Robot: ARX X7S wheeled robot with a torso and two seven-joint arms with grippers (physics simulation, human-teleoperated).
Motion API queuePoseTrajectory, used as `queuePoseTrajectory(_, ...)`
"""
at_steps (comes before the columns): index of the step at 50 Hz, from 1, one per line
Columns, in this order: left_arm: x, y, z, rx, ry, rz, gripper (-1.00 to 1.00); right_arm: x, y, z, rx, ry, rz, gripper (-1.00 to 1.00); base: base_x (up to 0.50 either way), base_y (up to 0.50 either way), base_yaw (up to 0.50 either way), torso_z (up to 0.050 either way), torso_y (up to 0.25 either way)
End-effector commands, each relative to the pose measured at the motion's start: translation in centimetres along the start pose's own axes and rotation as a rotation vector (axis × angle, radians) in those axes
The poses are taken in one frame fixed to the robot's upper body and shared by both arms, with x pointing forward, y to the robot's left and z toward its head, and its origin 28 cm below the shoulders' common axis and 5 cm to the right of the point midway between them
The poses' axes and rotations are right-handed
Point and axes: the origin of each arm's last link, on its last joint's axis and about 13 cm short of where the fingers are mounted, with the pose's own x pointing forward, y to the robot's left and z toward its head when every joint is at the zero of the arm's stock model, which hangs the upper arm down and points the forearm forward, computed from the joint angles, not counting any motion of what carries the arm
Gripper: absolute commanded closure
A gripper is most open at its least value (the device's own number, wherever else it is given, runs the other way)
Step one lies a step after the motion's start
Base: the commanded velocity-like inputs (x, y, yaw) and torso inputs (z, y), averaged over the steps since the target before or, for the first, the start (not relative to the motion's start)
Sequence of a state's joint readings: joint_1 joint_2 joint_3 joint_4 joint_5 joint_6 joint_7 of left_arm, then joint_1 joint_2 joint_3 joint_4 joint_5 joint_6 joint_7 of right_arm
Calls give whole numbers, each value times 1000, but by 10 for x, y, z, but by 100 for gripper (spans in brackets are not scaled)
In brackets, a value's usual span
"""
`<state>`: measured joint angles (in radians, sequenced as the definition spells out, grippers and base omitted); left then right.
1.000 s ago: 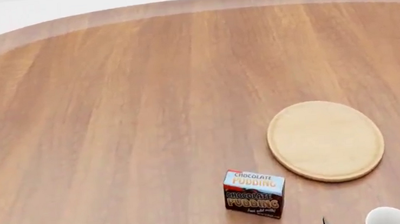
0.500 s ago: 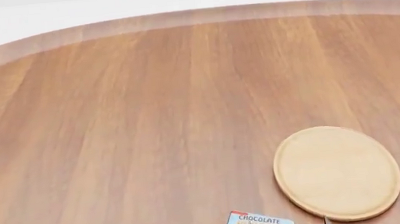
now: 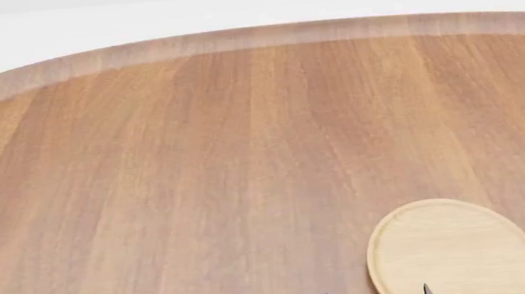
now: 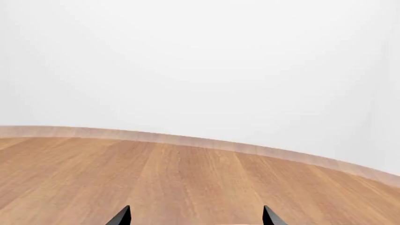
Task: Put the chocolate pudding to the left of the plate.
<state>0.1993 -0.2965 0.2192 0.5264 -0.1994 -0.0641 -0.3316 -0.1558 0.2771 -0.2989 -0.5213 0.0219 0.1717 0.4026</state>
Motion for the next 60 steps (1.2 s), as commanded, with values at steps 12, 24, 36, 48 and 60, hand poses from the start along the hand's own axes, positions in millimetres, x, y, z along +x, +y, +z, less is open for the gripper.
queuePoseTrajectory(12, -1, -1, -1, 4, 3, -8, -100, 0, 1, -1, -1, 5, 8, -100, 241, 0, 0, 0, 0)
queuePoseTrajectory(24, 0, -1, -2, 2, 4, -7, -100, 0, 0, -1, -3, 5, 9, -100, 241, 0, 0, 0, 0)
queuePoseTrajectory(36, 0, -2, -2, 3, 6, -9, -100, 0, 1, -2, -5, 5, 13, -100, 240, 0, 0, 0, 0)
queuePoseTrajectory(48, 0, -1, -1, 5, 8, -5, -100, 3, -10, 4, -48, 0, -59, -100, 100, 0, 0, 0, 1)
queuePoseTrajectory(60, 1, -1, -1, 3, 10, -6, -100, 18, -68, 75, -247, -21, 73, -100, 0, 0, 0, 0, 0)
